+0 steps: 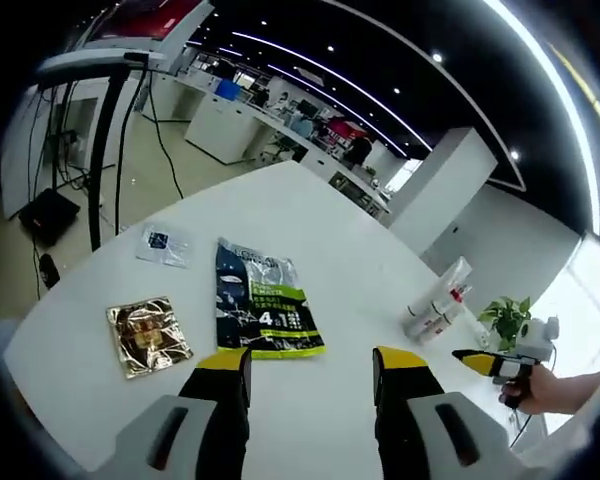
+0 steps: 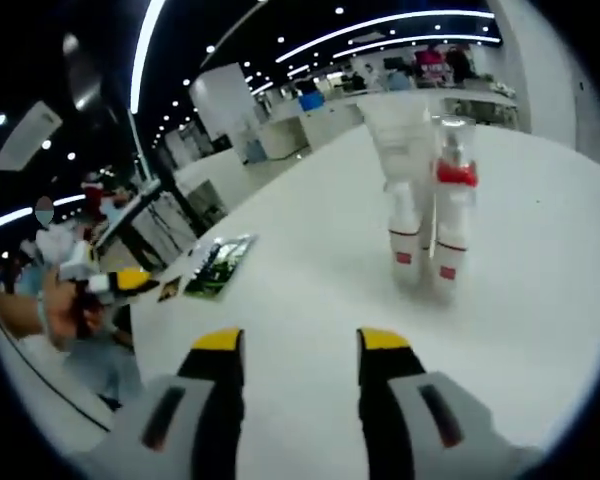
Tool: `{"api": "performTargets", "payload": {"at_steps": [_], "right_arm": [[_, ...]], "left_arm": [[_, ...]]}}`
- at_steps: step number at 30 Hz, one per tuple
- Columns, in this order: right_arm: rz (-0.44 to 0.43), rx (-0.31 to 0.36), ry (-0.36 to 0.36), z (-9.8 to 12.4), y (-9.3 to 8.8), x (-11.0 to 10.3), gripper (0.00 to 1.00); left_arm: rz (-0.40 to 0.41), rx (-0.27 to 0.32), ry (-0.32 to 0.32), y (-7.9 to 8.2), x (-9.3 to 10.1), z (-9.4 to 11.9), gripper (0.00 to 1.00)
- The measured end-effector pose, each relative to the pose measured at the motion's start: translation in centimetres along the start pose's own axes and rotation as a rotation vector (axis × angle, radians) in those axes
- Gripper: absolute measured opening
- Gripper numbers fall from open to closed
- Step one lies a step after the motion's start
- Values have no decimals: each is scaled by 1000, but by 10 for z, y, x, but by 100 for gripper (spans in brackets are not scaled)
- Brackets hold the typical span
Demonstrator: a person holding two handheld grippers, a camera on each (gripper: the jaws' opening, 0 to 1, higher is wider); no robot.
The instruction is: Arrange the skincare products in the storage area until every visible bottle or jar stands upright without overlapping.
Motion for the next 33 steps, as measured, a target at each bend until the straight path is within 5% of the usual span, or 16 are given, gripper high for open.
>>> {"api": "performTargets", "payload": {"at_steps": [7, 16, 25, 33], "right_arm": [[-63, -118, 133, -57, -3, -46, 46], [-117, -196, 193, -120, 14, -82, 49], [-125, -298, 158, -167, 22, -98, 47], [68, -426, -16, -190, 13, -93, 39]], "left_arm": [[28, 27, 11, -7, -15, 15, 50], [46, 47, 23, -13, -27, 38, 50], [76, 62, 13, -15, -34, 48, 49], [106, 52, 23, -27, -44, 55, 49]]}}
Point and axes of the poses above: the point that each gripper's makers call its tool centre point, and the gripper's own axes: z roughly backward along the fingers, x roughly to its right, y roughly out of its top, the point moved 5 cm from there along z, roughly backward along the fingers, and after that the axes turned 2 degrees about -x, right-handed, at the moved point
